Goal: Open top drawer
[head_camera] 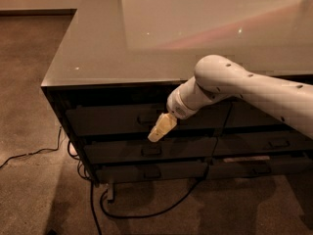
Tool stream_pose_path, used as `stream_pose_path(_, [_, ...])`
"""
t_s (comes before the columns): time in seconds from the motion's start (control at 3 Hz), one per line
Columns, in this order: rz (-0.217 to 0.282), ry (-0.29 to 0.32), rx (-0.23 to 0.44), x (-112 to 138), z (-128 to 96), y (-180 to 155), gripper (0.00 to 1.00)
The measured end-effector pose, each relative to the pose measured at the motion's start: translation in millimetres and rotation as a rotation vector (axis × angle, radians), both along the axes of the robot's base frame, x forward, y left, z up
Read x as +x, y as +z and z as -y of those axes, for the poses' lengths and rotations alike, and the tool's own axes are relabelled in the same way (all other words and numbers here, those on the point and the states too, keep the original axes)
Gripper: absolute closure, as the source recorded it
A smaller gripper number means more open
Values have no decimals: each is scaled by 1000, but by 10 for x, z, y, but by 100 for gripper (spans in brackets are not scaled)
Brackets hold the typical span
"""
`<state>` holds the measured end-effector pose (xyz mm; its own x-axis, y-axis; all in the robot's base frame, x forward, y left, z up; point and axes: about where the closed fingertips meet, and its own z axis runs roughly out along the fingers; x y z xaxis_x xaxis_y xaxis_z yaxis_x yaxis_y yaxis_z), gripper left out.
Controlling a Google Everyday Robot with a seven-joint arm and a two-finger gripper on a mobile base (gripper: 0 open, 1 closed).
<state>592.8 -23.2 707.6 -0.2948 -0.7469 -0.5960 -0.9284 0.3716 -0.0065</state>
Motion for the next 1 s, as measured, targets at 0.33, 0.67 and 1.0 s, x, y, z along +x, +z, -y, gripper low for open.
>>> stream_pose_path(0.33, [10,11,-17,1,-49,-46,0])
stream_pose_path(0.67, [36,3,-43,219,-12,-171,0])
stream_pose_path(1.0, [67,-27,-79,461,150,-242,0])
